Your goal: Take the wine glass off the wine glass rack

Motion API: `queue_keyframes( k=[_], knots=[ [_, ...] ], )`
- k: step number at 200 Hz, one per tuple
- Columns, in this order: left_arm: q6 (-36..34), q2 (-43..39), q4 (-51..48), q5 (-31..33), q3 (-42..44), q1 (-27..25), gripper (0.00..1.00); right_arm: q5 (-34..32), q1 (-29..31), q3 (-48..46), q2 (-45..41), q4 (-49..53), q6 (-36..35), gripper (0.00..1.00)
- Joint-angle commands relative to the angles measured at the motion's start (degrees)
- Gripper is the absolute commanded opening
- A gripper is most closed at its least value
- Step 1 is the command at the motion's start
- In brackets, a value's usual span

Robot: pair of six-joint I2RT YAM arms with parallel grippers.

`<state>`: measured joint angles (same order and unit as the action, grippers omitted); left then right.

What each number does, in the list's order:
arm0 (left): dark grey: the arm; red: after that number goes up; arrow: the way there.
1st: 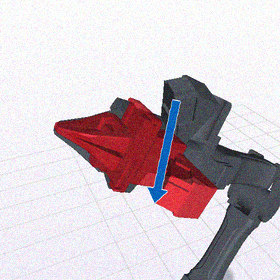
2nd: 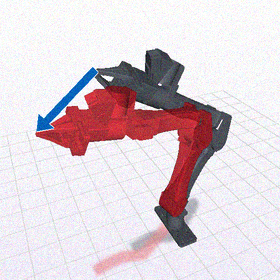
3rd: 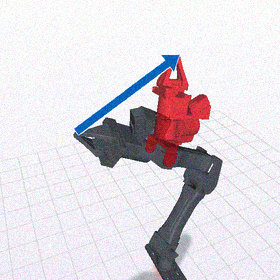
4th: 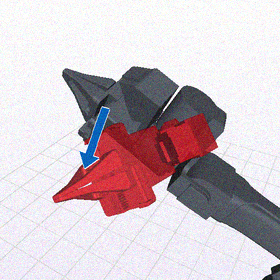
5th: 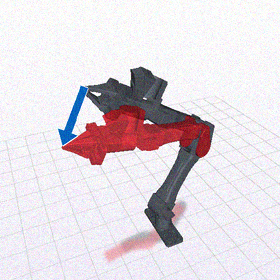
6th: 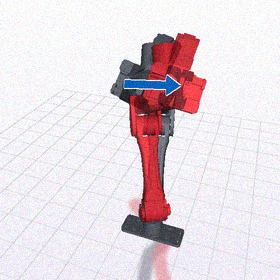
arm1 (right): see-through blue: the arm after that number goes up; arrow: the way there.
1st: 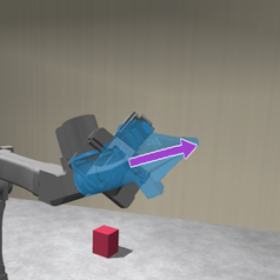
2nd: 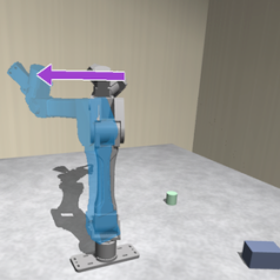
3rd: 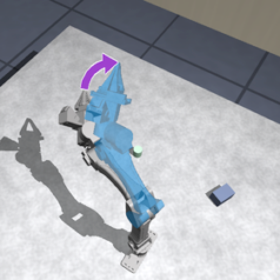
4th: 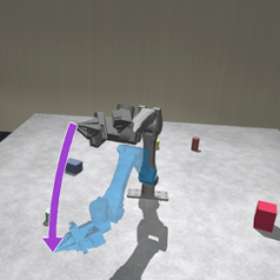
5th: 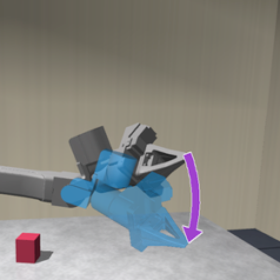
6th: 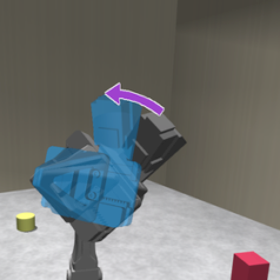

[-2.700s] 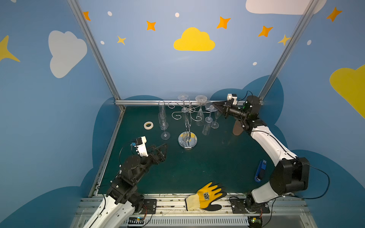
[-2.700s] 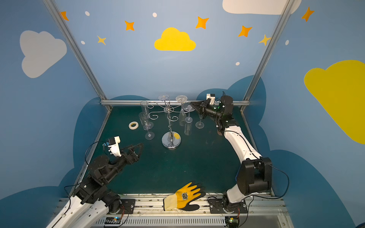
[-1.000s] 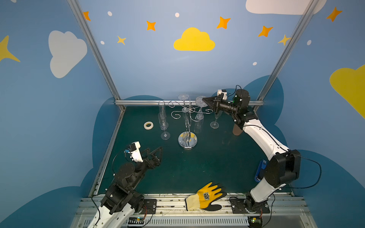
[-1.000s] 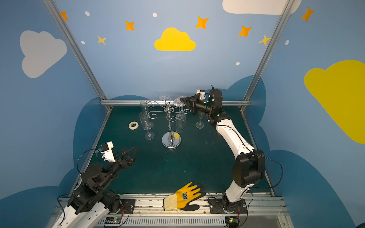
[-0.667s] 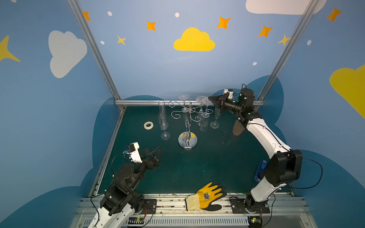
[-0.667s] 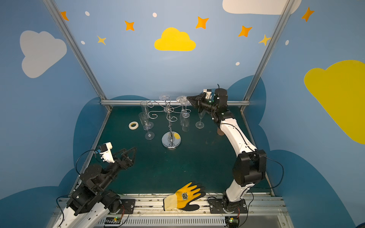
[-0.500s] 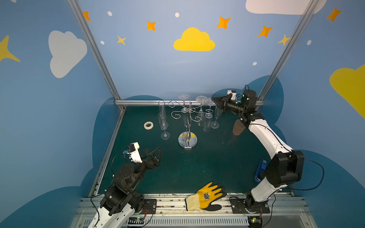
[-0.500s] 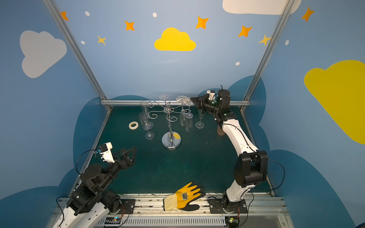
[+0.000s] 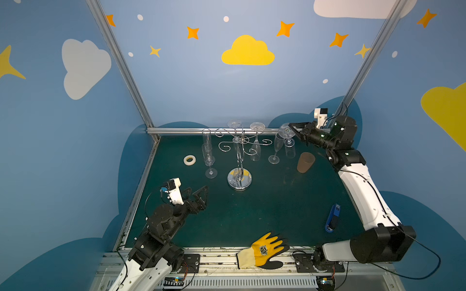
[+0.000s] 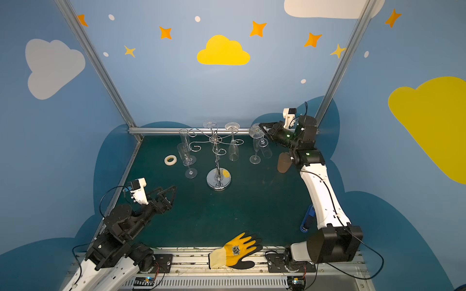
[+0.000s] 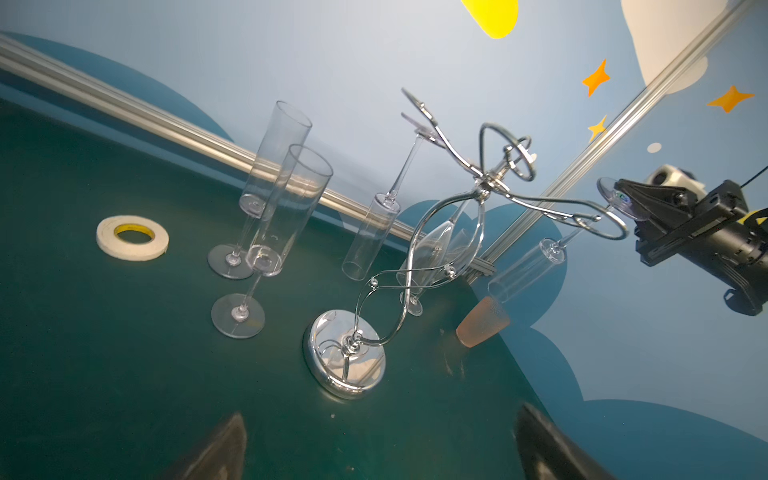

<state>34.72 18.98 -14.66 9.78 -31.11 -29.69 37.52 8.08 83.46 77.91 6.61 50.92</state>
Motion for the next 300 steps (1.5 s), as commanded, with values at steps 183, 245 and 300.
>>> queue_keyframes(
  k=[183,245,300],
  knots=[
    [-1.4,29.7,11.6,-44.4,-23.3,-0.6,0.97,-14.2,43.1,-28.5,-29.0,1.4,-104.5,0.0],
    [-1.0,34.6,17.1,-47.6,-23.4,-4.8,0.83,-27.3,53.2,-31.4,-26.0,-5.2,-114.0,0.0],
    [0.2,37.4,18.9,-47.8,-23.3,-6.3,0.57,-31.2,56.0,-32.9,-25.0,-9.0,-116.0,0.0]
  ],
)
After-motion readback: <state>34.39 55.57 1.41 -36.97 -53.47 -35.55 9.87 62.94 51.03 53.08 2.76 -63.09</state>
